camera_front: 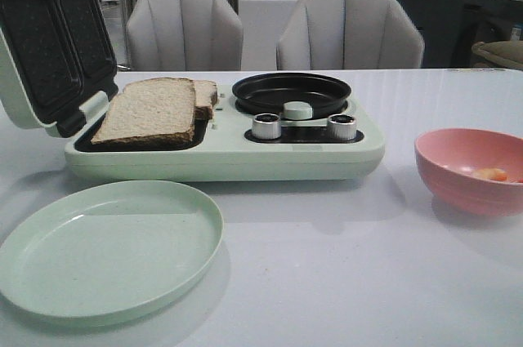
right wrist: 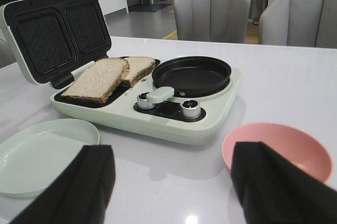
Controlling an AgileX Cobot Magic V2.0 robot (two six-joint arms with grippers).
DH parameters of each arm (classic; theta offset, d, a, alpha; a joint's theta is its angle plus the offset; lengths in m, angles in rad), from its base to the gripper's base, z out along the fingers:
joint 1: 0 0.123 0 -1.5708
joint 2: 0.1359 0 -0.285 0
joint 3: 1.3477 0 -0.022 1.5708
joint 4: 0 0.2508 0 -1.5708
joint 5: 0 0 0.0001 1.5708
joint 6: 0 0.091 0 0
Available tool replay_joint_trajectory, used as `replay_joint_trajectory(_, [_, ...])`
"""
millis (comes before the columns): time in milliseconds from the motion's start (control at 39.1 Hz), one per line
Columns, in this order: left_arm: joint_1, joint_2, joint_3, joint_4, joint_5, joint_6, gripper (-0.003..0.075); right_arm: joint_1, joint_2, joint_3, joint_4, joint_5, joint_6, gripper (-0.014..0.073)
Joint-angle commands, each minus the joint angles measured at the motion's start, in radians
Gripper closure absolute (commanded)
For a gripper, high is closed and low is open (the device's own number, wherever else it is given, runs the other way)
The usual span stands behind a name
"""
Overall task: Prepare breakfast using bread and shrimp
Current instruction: 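Grasp the lid handle with the left gripper and swing the lid closed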
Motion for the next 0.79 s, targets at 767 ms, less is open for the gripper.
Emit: replay_joint_trajectory(767, [-0.432, -0.013, -0.037, 0.008, -0.109, 0.194, 0.0560, -0.005, 0.008, -0.027, -0.005, -0.086, -0.003, 0.0033])
